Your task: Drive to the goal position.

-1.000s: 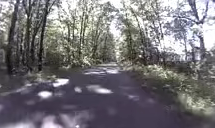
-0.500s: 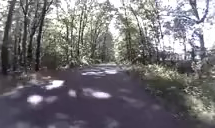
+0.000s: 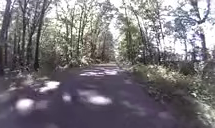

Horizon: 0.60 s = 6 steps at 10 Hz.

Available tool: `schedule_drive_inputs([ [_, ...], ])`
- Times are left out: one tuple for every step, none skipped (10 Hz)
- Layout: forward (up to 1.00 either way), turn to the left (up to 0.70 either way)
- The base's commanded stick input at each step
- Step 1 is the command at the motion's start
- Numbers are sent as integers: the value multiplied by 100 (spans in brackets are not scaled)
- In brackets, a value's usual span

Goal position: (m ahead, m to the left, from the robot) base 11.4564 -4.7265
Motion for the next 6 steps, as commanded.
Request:
schedule_drive_inputs([
  [45,0],
  [45,0],
  [45,0],
  [45,0],
  [45,0],
  [45,0],
])
